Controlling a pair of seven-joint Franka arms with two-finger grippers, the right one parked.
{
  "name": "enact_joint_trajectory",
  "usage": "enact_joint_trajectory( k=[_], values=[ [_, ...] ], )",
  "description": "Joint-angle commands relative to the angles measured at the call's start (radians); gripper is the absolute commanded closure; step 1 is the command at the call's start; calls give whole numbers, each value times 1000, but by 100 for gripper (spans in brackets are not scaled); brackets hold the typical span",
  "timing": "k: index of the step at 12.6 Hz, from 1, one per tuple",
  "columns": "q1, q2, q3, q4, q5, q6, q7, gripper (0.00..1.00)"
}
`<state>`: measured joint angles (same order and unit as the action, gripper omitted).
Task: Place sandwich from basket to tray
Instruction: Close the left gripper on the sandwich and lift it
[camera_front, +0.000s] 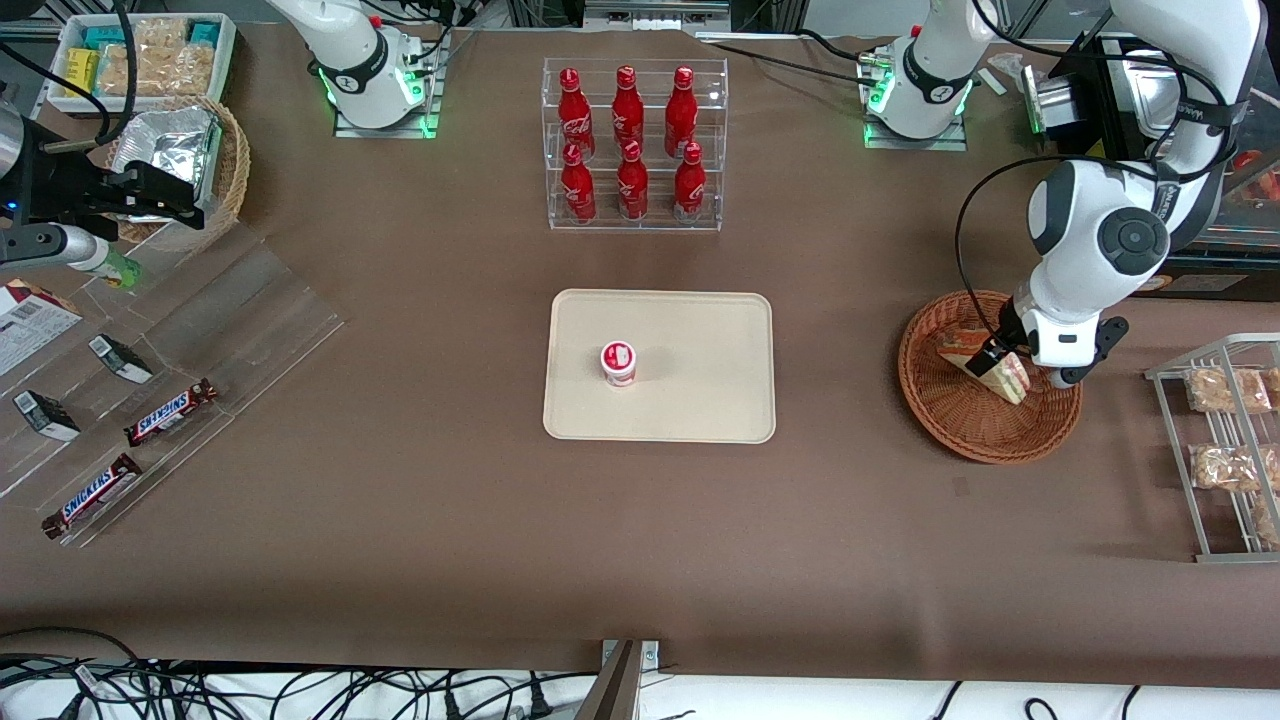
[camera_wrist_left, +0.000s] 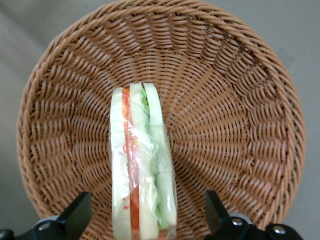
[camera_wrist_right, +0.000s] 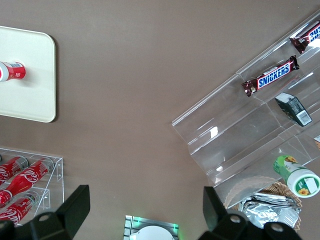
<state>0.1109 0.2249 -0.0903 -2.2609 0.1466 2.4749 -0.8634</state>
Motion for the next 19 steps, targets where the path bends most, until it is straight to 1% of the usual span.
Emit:
enact_joint_trajectory(
  k=[1, 3, 4, 5, 6, 7, 9, 10, 13, 16, 19],
  values=[
    [21, 28, -2, -5, 39, 47, -26, 0],
    [24, 50, 0, -5, 74, 50, -26, 0],
    [30, 56, 0, -3, 76, 50, -26, 19],
    [32, 57, 0, -3, 76, 50, -26, 50],
    [30, 59, 0, -3, 77, 50, -26, 79],
    [30, 60, 0, -3, 82, 50, -25, 100],
    [32, 65, -2, -5, 180, 45, -23, 100],
    [32, 73, -2, -5, 201, 44, -22, 100],
    [30, 59, -5, 6, 203, 7, 4, 100],
    [36, -2, -9, 32, 202, -109, 208, 100],
    [41, -42, -20, 113, 173, -261, 383, 100]
  ],
)
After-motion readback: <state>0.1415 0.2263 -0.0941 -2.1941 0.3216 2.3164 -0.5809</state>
